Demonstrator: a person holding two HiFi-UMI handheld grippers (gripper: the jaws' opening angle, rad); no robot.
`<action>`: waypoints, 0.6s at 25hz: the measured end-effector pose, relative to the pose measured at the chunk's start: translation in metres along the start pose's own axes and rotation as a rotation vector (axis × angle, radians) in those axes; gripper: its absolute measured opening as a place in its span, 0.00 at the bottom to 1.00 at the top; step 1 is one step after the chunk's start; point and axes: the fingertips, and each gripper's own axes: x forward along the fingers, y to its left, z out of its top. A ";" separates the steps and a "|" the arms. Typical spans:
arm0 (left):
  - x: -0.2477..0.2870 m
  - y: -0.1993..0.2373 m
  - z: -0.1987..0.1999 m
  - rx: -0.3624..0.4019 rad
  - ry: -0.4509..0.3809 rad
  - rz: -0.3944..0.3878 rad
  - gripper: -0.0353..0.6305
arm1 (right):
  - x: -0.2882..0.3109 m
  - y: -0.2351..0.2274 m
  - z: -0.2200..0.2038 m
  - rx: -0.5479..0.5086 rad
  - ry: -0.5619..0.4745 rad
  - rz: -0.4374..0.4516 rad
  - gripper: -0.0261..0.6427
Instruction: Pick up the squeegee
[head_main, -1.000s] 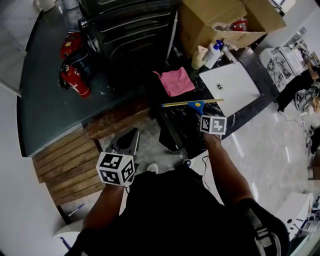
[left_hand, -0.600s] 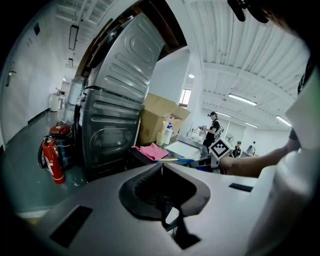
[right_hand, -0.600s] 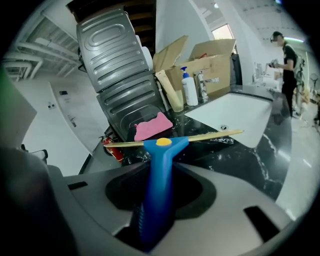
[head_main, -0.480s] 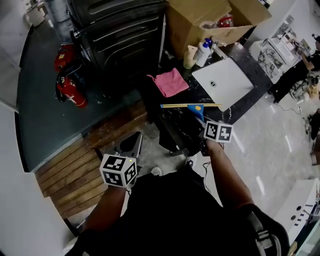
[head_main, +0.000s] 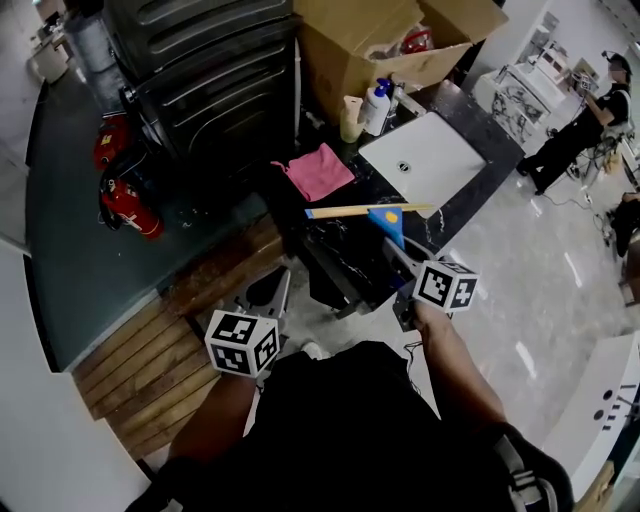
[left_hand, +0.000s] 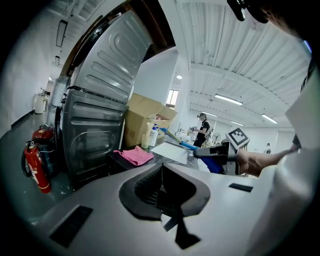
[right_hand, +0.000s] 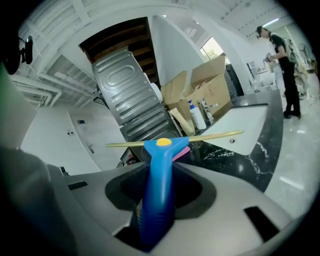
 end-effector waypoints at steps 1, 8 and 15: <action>0.002 -0.005 0.002 0.002 -0.007 -0.004 0.08 | -0.006 0.003 0.003 0.007 -0.015 0.014 0.25; 0.016 -0.046 0.011 0.025 -0.037 -0.038 0.08 | -0.048 0.012 0.008 0.053 -0.060 0.120 0.25; 0.032 -0.110 0.003 0.021 -0.031 -0.087 0.08 | -0.097 0.000 0.013 0.087 -0.094 0.185 0.25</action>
